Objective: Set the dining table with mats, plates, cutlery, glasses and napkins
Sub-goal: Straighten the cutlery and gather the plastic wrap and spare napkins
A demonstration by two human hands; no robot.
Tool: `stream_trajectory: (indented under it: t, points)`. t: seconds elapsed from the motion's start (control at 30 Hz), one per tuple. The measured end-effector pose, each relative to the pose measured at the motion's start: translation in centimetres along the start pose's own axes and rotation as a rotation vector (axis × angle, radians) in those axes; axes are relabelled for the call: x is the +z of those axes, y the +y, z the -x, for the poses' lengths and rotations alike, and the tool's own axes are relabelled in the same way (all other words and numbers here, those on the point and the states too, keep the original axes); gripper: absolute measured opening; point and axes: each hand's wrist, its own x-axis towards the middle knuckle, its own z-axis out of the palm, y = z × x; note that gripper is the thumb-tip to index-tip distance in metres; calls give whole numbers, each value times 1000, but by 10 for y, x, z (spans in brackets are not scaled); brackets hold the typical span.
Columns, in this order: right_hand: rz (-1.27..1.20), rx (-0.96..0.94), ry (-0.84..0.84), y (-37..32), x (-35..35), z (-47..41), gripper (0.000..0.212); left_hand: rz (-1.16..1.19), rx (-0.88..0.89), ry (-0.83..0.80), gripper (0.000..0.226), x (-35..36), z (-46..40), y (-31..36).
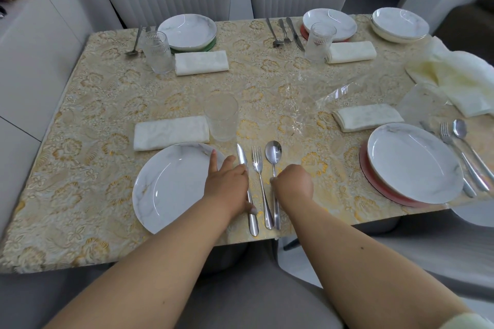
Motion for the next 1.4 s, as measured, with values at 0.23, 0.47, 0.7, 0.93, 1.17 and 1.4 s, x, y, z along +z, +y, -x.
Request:
stream_trajectory:
  t: [0.23,0.47,0.7,0.93,1.17,1.4]
  points:
    - [9,17,-6,2,-2,-1,11,-4,-2,-15,88,-3,0,1]
    - [6,16,-18,2,-3,-2,15,-16,-10,-39,92,-5,1,2]
    - [-65,-10,32,-5,-30,-4,34,-7,-20,67,74,-23,4,4]
    - [-236,-108,211,-2,-100,-10,35,242,-69,324,55,-82,-5,14]
    - [-217,-124,261,22,-159,-47,32,715,-162,344,48,-123,-33,32]
    - [21,-263,170,37,-184,-126,29,893,-333,250,46,-129,-82,55]
